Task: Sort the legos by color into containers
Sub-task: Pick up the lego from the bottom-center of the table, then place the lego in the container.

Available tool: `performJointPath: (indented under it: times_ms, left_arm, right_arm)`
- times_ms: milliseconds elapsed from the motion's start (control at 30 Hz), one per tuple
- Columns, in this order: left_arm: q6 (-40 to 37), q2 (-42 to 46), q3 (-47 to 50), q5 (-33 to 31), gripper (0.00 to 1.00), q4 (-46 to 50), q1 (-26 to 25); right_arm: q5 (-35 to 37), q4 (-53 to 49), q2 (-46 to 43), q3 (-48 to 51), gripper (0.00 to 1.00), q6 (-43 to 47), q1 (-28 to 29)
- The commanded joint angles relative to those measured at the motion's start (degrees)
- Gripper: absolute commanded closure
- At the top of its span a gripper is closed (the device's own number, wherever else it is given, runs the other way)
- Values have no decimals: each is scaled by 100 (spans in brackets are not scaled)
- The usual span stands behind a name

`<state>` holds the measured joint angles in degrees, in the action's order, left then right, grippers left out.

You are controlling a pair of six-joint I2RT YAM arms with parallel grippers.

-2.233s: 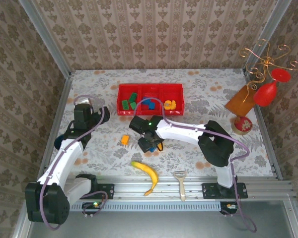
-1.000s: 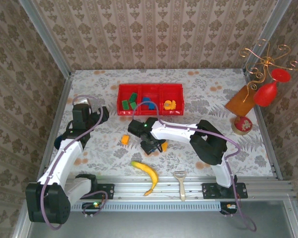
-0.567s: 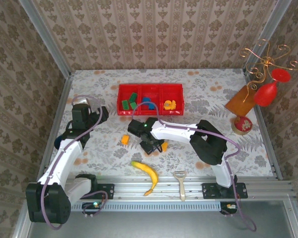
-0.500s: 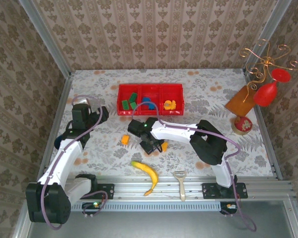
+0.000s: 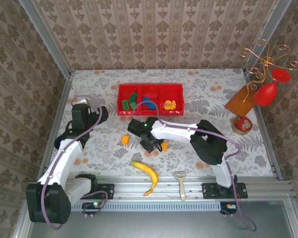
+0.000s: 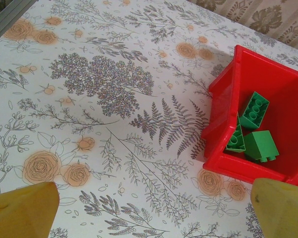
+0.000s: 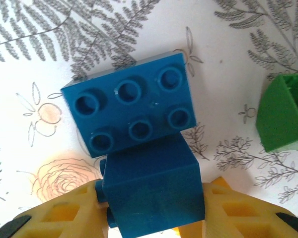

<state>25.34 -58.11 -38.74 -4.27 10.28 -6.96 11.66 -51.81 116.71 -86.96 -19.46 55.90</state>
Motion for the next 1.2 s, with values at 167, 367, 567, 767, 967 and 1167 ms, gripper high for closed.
performJointPath:
  times_ms: [167, 367, 567, 767, 967, 1167]
  left_arm:
    - [85, 54, 60, 51, 0, -35, 77]
    - [67, 31, 64, 85, 0, -46, 81]
    - [65, 41, 60, 111, 0, -18, 95]
    - [90, 36, 60, 168, 0, -26, 101]
    - [100, 36, 77, 211, 0, -31, 100]
    - [102, 31, 70, 267, 0, -9, 107]
  right_arm:
    - [606, -7, -665, -213, 67, -45, -214]
    - [738, 310, -882, -486, 68, 94, -665]
    - [701, 799, -684, -1025, 68, 232, -1208]
    - [615, 1072, -145, -1857, 68, 375, -1533]
    - [547, 1077, 624, -2755, 68, 452, -1771]
    - [741, 964, 1236, -3429, 68, 557, -1926]
